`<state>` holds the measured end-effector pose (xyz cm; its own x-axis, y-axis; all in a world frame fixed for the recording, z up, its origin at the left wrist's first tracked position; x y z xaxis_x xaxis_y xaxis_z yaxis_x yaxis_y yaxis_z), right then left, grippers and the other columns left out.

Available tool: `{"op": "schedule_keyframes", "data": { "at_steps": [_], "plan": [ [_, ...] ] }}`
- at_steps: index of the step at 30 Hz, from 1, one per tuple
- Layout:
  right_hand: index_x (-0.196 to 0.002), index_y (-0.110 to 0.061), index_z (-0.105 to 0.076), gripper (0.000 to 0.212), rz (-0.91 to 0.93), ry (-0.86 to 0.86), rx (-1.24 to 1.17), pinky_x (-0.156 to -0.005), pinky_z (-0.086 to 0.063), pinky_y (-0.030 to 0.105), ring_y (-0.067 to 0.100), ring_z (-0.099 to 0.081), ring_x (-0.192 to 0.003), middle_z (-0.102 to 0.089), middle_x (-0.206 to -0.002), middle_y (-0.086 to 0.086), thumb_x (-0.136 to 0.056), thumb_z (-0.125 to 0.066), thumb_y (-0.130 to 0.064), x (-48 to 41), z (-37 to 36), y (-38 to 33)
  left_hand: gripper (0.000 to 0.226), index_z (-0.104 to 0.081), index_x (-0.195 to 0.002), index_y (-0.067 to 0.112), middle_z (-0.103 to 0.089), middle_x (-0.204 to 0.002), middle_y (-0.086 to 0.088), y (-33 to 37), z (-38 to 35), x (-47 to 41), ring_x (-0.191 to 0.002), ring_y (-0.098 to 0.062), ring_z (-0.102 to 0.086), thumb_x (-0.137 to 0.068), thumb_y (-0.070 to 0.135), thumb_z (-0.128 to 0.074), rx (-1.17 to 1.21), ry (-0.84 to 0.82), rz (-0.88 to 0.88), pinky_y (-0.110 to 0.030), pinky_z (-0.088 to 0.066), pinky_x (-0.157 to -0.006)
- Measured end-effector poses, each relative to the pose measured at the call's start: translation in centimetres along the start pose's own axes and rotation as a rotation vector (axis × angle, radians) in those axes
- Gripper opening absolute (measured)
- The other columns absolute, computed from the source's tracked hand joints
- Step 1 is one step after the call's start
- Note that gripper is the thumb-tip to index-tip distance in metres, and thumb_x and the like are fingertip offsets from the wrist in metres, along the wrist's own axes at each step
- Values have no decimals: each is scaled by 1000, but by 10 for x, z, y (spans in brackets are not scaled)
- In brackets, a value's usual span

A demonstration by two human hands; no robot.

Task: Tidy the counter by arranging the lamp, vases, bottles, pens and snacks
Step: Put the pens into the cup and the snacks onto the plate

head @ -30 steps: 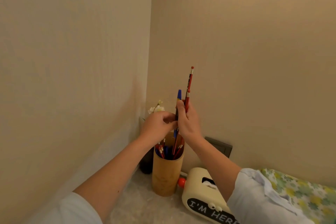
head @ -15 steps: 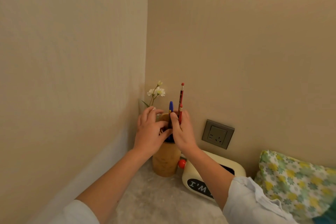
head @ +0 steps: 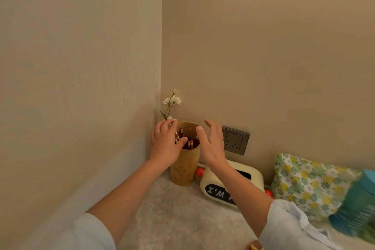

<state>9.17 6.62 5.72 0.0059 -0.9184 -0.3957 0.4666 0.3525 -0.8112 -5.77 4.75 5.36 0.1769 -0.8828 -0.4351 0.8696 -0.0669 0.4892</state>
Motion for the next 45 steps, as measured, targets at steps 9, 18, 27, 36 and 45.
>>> {"op": "schedule_keyframes", "data": {
  "at_steps": [9, 18, 27, 36, 45],
  "plan": [
    [-133, -23, -49, 39, -123, 36, -59, -111, -36, 42, 13, -43, -127, -44, -137, -3, -99, -42, -40, 65, 51, 25, 47, -48, -136, 28, -46, -138, 7, 47, -7, 68, -135, -13, -32, -91, 33, -60, 264, 37, -70, -34, -28, -112],
    [-128, -25, -53, 36, -306, 15, 132, -105, -41, 40, 15, -47, -123, -50, -130, -3, -92, -54, -29, 156, 121, 83, 41, -50, -132, 28, -50, -134, 10, 102, -72, 166, -119, -7, -50, -92, 34, -59, 501, -317, 80, -30, -45, -100],
    [-139, -28, -43, 53, -554, 40, 349, -113, -31, 42, 22, -35, -137, -44, -145, 1, -88, -55, -38, 230, 172, 126, 51, -44, -139, 21, -43, -143, -3, 128, -125, 242, -128, -19, -47, -92, 38, -56, 398, -554, 309, -32, -40, -102],
    [-148, -11, -27, 74, -875, 15, 209, -111, -29, 42, 33, -32, -137, -35, -149, 14, -86, -50, -43, 273, 204, 159, 68, -34, -145, 13, -42, -147, -10, 150, -146, 269, -132, -32, -42, -89, 43, -58, 267, -483, 435, -42, -36, -107],
    [-102, -17, -65, 53, -880, 46, 156, -90, -52, 43, 27, -62, -97, -66, -104, 9, -64, -44, -48, 273, 281, 211, 32, -61, -108, 19, -63, -111, -4, 228, -181, 289, -100, -24, -62, -83, 38, -64, 382, -569, 394, -40, -51, -89]
  ]
}}
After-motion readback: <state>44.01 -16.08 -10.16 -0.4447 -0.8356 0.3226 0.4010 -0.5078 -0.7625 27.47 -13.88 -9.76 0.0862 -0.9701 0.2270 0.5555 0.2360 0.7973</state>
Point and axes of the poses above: each hand's wrist, its own x-axis away from the middle knuckle, its own z-axis out of the back of the hand, y = z × x, the point moved 3 cm from there along -x, towards the middle knuckle
